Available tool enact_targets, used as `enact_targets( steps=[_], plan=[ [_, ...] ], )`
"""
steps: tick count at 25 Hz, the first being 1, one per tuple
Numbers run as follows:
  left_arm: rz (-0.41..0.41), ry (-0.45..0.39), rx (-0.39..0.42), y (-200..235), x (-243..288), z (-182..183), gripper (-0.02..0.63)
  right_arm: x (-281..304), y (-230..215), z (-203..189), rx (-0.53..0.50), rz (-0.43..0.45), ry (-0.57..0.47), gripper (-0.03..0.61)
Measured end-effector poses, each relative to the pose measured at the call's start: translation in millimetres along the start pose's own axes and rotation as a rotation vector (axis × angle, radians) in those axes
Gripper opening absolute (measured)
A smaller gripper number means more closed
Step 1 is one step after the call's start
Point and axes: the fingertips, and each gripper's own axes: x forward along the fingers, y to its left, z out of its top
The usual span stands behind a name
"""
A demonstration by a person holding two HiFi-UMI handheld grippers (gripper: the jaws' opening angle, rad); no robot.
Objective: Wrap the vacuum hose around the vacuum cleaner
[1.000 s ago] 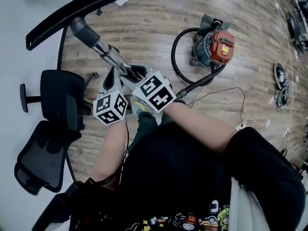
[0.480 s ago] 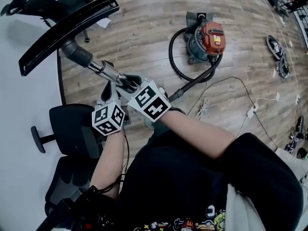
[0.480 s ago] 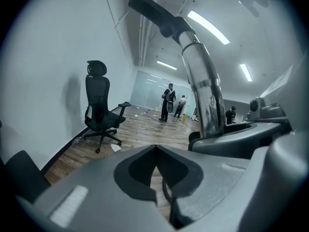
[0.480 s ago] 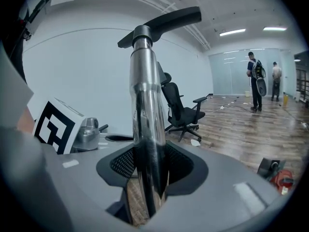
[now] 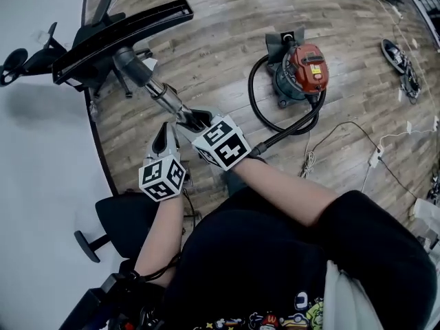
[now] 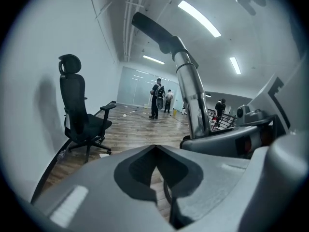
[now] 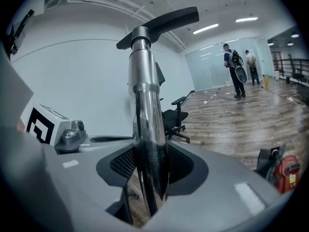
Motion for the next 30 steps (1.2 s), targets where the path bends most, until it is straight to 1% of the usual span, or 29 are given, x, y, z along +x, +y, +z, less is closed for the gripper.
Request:
enact_targets(
  steps=[3,6,8,12,15,18,22,25,28,30],
  plan=[
    [-0.031,0.015,0.014,15.6,62.7,25.8,0.000,36.4,-46.6,21.6,0.086,-0.004,0.005,0.189],
    [-0.060,0.009,0.029,4.3,88.3,45.9,0.000,30.3,-68.5,36.3,0.157,-0.016,-0.020,0.189],
    [-0.088,0.016,0.043,-4.9,102.9,54.1,0.000,24.9,-79.1,46.6,0.185,-0.030,-0.045,0.190],
    [-0.182,0.041,0.084,-6.3,154.8,75.5,0.000,41.6,-111.5,71.3,0.246,-0.093,-0.091,0.193],
    [-0.257,0.047,0.110,-5.6,183.7,90.4,0.000,51.2,-129.0,78.2,0.320,-0.145,-0.125,0.201],
    [-0.334,0.050,0.142,-4.5,201.7,104.2,0.000,57.1,-133.0,83.5,0.367,-0.197,-0.158,0.206],
    [-0.427,0.074,0.183,8.5,214.0,116.7,0.000,73.3,-122.9,93.9,0.384,-0.271,-0.197,0.206],
    [-0.496,0.069,0.209,24.3,222.7,129.1,0.000,93.8,-115.1,103.7,0.389,-0.319,-0.223,0.210],
    [-0.529,0.075,0.216,45.8,229.9,133.1,0.000,113.6,-110.1,113.9,0.366,-0.362,-0.232,0.215],
    [-0.540,0.083,0.216,58.0,236.1,135.8,0.000,124.5,-114.3,123.1,0.346,-0.387,-0.233,0.215]
  ],
)
